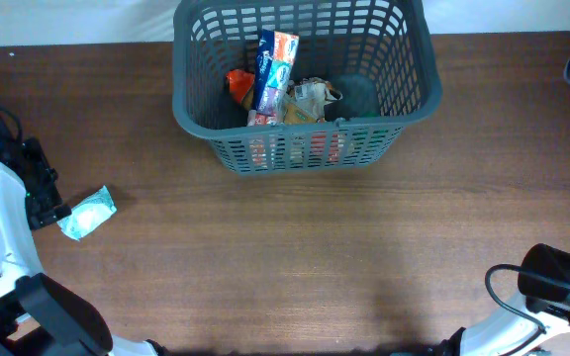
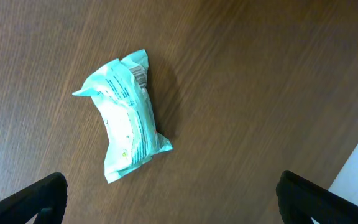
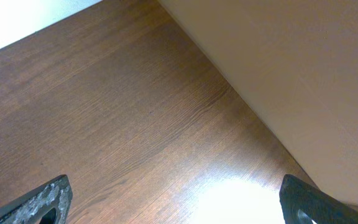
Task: Pack container
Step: 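Lower the left gripper and close it on the mint-green packet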
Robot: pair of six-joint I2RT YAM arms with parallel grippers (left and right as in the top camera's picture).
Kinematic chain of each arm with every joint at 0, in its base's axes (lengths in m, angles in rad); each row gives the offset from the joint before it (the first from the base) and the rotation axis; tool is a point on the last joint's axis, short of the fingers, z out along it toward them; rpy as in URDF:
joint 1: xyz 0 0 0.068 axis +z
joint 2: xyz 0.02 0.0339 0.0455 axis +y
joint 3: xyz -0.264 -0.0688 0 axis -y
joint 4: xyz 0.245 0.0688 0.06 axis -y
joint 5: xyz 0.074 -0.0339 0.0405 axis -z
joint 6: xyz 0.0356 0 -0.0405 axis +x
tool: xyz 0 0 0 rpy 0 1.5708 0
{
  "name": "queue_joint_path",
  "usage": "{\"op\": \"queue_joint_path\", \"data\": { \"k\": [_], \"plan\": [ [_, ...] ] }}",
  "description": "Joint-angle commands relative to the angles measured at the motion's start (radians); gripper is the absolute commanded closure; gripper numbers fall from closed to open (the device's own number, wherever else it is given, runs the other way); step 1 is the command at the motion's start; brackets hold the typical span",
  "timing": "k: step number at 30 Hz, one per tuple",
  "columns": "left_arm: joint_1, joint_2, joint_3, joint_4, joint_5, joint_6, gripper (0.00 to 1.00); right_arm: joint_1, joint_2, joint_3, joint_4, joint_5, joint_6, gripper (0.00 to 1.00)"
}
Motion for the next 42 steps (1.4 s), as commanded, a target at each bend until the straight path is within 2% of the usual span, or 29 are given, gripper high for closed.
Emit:
{"op": "queue_joint_path", "data": {
  "k": [1, 17, 22, 42],
  "plan": [
    [0.0, 0.024, 0.005, -0.003, -0.064, -0.021, 0.01, -0.003, 0.003, -0.003, 0.003, -0.006, 0.015, 0.01],
    [-0.002, 0.245, 0.073, -0.088, -0.096, -0.021, 0.01, -0.003, 0.003, -0.003, 0.003, -0.006, 0.015, 0.01],
    [-0.01, 0.269, 0.079, -0.087, -0.079, -0.067, 0.01, -0.003, 0.003, -0.003, 0.003, -0.006, 0.015, 0.01],
    [-0.048, 0.382, 0.079, 0.021, -0.029, -0.141, 0.01, -0.003, 0.003, -0.003, 0.003, -0.006, 0.015, 0.01]
  ]
}}
